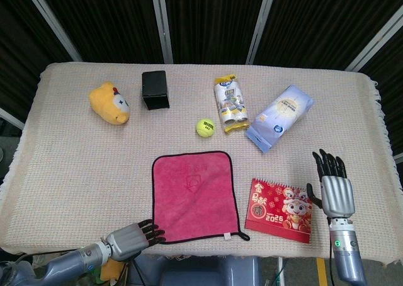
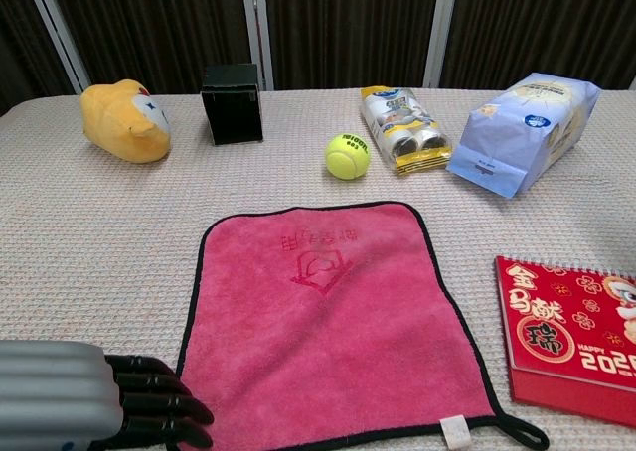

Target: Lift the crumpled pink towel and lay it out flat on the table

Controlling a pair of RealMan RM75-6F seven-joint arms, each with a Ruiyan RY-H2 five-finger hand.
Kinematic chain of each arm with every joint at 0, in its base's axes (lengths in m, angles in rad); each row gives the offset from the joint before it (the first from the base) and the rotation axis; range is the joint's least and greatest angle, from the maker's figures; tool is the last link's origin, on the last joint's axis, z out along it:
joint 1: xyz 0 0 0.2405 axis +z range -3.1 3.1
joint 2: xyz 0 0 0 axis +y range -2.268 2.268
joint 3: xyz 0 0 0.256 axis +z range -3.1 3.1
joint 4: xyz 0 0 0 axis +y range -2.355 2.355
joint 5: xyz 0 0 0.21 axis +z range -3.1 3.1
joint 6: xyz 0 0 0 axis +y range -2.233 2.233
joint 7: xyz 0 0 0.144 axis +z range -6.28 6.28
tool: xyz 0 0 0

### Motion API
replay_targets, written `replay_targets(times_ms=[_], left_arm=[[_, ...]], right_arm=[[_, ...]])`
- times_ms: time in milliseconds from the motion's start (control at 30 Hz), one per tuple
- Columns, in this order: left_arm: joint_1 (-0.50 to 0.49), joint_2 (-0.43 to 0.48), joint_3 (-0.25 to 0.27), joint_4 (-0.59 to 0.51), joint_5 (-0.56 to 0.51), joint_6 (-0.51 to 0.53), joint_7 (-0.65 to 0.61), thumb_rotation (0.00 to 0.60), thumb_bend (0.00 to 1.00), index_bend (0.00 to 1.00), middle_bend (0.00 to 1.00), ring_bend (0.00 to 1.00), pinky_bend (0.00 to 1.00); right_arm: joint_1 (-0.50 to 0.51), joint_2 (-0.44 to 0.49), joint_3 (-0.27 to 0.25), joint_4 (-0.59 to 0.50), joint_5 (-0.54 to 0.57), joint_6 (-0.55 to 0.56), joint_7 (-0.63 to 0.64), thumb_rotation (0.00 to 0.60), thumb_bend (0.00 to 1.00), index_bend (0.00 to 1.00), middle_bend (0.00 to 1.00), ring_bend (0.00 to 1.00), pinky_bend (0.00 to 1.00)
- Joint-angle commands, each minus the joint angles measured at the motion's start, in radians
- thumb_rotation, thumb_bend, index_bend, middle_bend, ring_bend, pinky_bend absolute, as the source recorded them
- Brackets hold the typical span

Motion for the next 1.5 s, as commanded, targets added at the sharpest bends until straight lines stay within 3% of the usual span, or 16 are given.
replay_targets(times_ms=[33, 200, 333, 433, 600, 1000, 1500], left_arm=[[0.034, -0.014, -0.025, 0.025, 0.025, 0.060, -0.031, 0.600, 0.50, 0.00, 0.00, 0.00, 0.00], [0.045, -0.016, -0.054, 0.057, 0.041, 0.090, -0.073, 0.600, 0.32, 0.00, 0.00, 0.00, 0.00], [0.055, -0.009, -0.075, 0.074, 0.031, 0.109, -0.091, 0.600, 0.27, 0.00, 0.00, 0.00, 0.00], [0.063, -0.002, -0.104, 0.097, 0.004, 0.131, -0.102, 0.600, 0.30, 0.00, 0.00, 0.00, 0.00], [0.047, -0.031, -0.166, 0.170, -0.078, 0.109, -0.058, 0.600, 0.45, 0.00, 0.00, 0.00, 0.00], [-0.047, -0.159, -0.280, 0.314, -0.315, 0.002, 0.088, 0.600, 0.53, 0.00, 0.00, 0.00, 0.00], [-0.109, -0.206, -0.282, 0.376, -0.468, -0.029, 0.180, 0.600, 0.58, 0.00, 0.00, 0.00, 0.00]], right_arm=[[0.000, 0.000, 0.000, 0.000, 0.000, -0.001, -0.001, 0.600, 0.47, 0.00, 0.01, 0.00, 0.00], [0.000, -0.001, -0.001, 0.000, -0.001, -0.001, -0.002, 0.600, 0.47, 0.00, 0.01, 0.00, 0.00], [0.000, 0.000, -0.002, -0.001, -0.002, -0.001, 0.000, 0.600, 0.47, 0.00, 0.01, 0.00, 0.00], [-0.001, 0.000, -0.003, -0.001, -0.003, -0.002, 0.001, 0.600, 0.47, 0.00, 0.01, 0.00, 0.00], [0.001, -0.005, -0.006, 0.001, -0.005, -0.005, -0.007, 0.600, 0.47, 0.00, 0.01, 0.00, 0.00], [0.005, -0.013, -0.003, 0.016, 0.008, -0.014, -0.014, 0.600, 0.47, 0.00, 0.01, 0.00, 0.00], [0.007, -0.013, 0.000, 0.019, 0.013, -0.020, -0.006, 0.600, 0.47, 0.00, 0.01, 0.00, 0.00]])
